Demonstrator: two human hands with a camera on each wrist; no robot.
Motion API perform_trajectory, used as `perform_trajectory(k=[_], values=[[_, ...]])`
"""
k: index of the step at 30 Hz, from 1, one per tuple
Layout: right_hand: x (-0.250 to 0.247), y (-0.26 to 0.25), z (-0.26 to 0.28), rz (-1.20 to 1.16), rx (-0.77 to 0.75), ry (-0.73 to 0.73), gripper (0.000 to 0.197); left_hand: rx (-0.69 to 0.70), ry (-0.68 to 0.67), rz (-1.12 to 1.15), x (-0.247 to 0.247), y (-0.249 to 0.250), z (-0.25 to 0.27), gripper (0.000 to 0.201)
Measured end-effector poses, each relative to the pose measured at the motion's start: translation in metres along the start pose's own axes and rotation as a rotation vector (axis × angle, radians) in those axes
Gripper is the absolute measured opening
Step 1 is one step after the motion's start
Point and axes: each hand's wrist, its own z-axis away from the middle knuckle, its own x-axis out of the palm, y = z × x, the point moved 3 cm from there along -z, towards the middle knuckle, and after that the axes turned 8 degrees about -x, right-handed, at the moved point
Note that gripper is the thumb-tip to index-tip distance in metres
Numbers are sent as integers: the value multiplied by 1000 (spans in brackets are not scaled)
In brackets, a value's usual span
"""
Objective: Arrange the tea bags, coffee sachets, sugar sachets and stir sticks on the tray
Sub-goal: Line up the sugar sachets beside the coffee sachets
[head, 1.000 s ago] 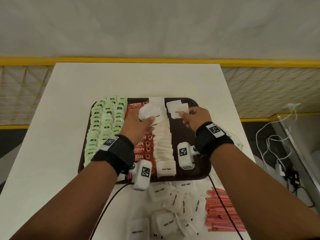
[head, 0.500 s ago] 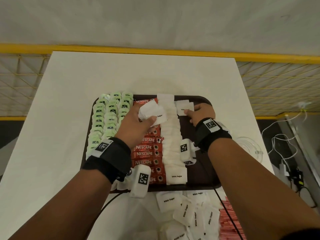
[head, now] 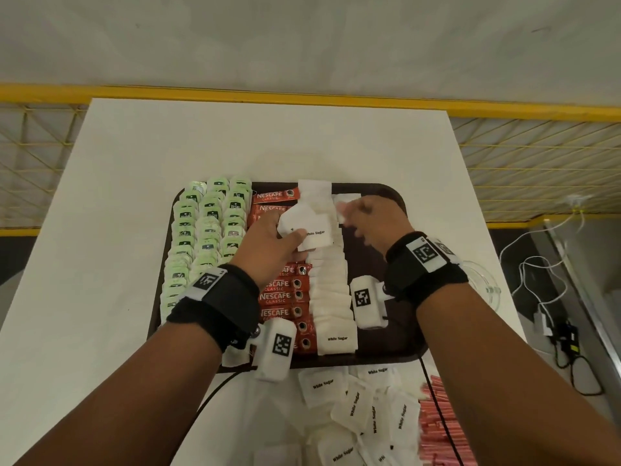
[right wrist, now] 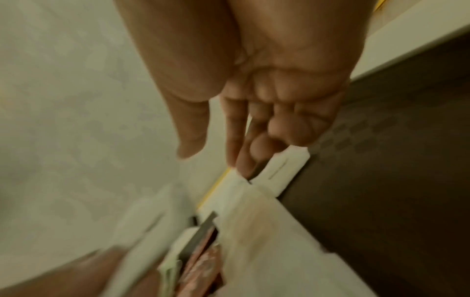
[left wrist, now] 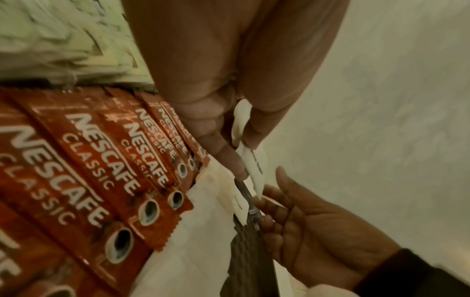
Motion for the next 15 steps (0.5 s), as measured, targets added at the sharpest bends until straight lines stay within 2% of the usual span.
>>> perform_trajectory(k=[2, 3, 5, 7, 10, 12, 15], values=[[7, -5, 10, -98, -12, -165, 28, 18, -6, -19, 7, 4, -1, 31], [9, -3, 13, -136, -18, -191, 25, 23, -10, -22, 10, 5, -2, 31], [7, 3, 13, -214, -15, -117, 14, 14, -21, -12, 15, 7, -4, 29], [-2, 13, 9, -255, 24, 42, 11, -28, -19, 49, 16, 7, -4, 26], [-13, 33, -2, -166, 114, 195, 9, -68, 14, 109, 12, 6, -3, 23], [-14, 45, -10, -73, 144, 196, 9, -69, 29, 99, 9, 5, -3, 20], [-11, 48, -19, 40, 134, 160, 27, -54, 41, 37, 6, 4, -2, 22]])
